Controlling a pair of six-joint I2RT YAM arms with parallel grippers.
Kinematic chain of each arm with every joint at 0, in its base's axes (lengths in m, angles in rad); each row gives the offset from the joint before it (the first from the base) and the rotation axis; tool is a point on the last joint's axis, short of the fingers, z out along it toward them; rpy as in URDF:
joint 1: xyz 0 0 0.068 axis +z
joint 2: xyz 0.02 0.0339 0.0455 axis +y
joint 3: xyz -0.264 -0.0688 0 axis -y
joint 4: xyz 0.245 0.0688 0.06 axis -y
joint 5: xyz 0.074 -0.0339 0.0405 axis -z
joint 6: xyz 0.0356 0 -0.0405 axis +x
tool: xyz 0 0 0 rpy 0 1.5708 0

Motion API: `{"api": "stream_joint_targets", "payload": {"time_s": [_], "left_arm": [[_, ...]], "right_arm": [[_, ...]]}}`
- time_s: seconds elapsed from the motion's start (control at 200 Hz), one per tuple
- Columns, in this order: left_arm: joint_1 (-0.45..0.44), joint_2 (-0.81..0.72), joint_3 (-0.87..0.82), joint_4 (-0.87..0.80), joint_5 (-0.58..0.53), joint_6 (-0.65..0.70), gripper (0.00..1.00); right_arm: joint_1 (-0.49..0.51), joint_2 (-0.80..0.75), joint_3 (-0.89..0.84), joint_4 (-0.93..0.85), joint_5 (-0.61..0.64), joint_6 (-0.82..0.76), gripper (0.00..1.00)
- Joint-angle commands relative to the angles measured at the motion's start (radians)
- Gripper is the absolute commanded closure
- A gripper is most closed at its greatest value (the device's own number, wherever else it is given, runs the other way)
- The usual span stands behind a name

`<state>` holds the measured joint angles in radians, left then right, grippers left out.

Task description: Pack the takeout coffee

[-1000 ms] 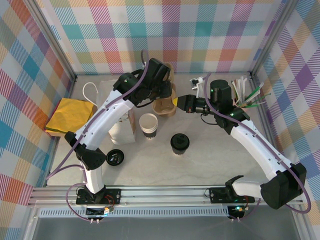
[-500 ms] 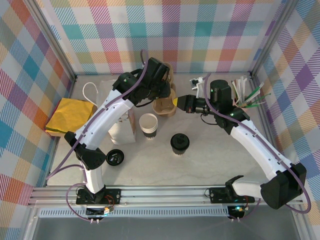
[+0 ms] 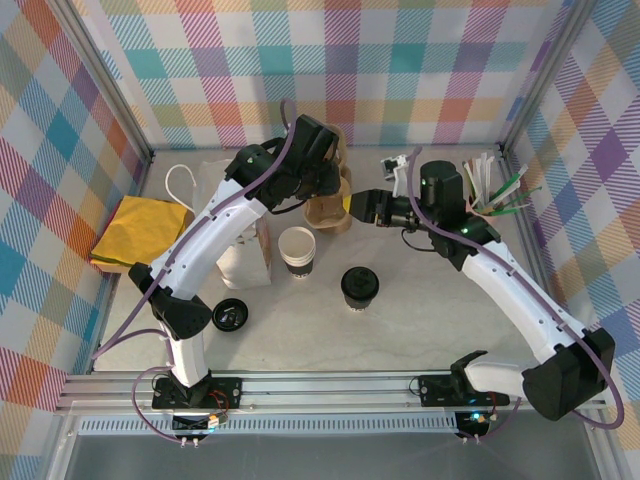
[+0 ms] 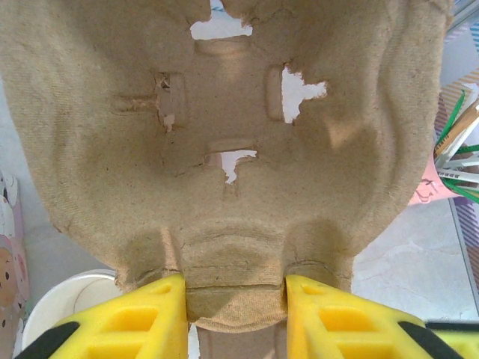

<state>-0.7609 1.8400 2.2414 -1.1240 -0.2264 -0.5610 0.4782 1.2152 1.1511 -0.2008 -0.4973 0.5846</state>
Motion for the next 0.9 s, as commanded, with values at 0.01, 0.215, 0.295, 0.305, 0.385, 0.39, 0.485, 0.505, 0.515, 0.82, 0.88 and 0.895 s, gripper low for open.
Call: {"api": "stream_joint_targets", "payload": {"time_s": [0.01, 0.215, 0.295, 0.305, 0.385, 0.39, 0.485, 0.505, 0.515, 0.82, 0.88, 0.895], "left_arm": [[0.013, -0.041, 0.024, -0.018, -0.023, 0.013, 0.67], [0.013, -0.075, 0.06, -0.057, -0.043, 0.029, 0.67], [0.012, -0.093, 0.075, -0.076, -0.052, 0.036, 0.67], [0.013, -0.096, 0.077, -0.079, -0.056, 0.038, 0.67], [0.013, -0.117, 0.094, -0.102, -0.086, 0.047, 0.67], [0.013, -0.12, 0.095, -0.102, -0.087, 0.048, 0.67], [0.018, -0.151, 0.101, -0.13, -0.134, 0.062, 0.67], [0.021, -0.158, 0.101, -0.138, -0.142, 0.067, 0.67], [0.023, -0.162, 0.101, -0.142, -0.146, 0.068, 0.67], [0.092, -0.283, 0.043, -0.236, -0.262, 0.108, 0.66], [0.111, -0.307, 0.019, -0.248, -0.288, 0.115, 0.66], [0.116, -0.313, 0.012, -0.25, -0.294, 0.117, 0.66]], "right_arm": [[0.005, -0.049, -0.007, -0.021, 0.06, -0.026, 0.14], [0.003, -0.092, -0.028, -0.046, 0.121, -0.035, 0.01], [0.003, -0.096, -0.037, -0.046, 0.128, -0.033, 0.01], [0.003, -0.096, -0.037, -0.046, 0.126, -0.033, 0.01], [0.003, -0.093, -0.044, -0.044, 0.123, -0.029, 0.01], [0.003, -0.093, -0.044, -0.044, 0.123, -0.029, 0.01], [0.003, -0.089, -0.049, -0.041, 0.118, -0.026, 0.01], [0.004, -0.089, -0.051, -0.039, 0.117, -0.025, 0.01], [0.004, -0.089, -0.051, -0.039, 0.117, -0.025, 0.01], [0.004, -0.083, -0.057, -0.034, 0.111, -0.017, 0.01], [0.003, -0.08, -0.057, -0.029, 0.106, -0.013, 0.01], [0.003, -0.08, -0.057, -0.028, 0.107, -0.011, 0.01]]}}
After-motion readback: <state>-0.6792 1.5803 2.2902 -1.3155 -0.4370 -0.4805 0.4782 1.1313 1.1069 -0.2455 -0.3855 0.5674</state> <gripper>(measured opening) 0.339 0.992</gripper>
